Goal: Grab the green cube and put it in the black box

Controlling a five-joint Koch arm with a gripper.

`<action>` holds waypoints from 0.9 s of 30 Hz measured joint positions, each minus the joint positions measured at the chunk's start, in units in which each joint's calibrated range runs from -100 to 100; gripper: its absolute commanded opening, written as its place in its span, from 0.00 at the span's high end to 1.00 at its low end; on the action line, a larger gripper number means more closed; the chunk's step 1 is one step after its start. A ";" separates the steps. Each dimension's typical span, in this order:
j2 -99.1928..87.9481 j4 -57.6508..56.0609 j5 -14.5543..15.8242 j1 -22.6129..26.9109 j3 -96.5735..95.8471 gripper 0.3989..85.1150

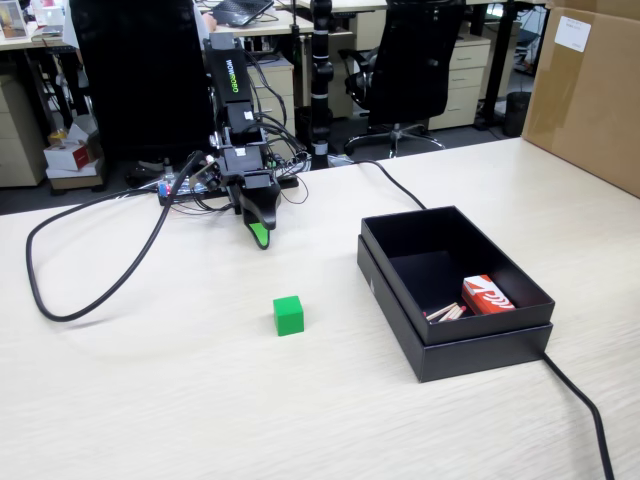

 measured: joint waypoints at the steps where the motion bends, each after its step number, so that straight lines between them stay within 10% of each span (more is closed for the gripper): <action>1: 0.00 -2.86 0.00 -0.05 1.55 0.45; 11: 6.73 -17.34 0.00 1.86 20.26 0.48; 27: 81.55 -38.40 1.07 0.44 85.26 0.48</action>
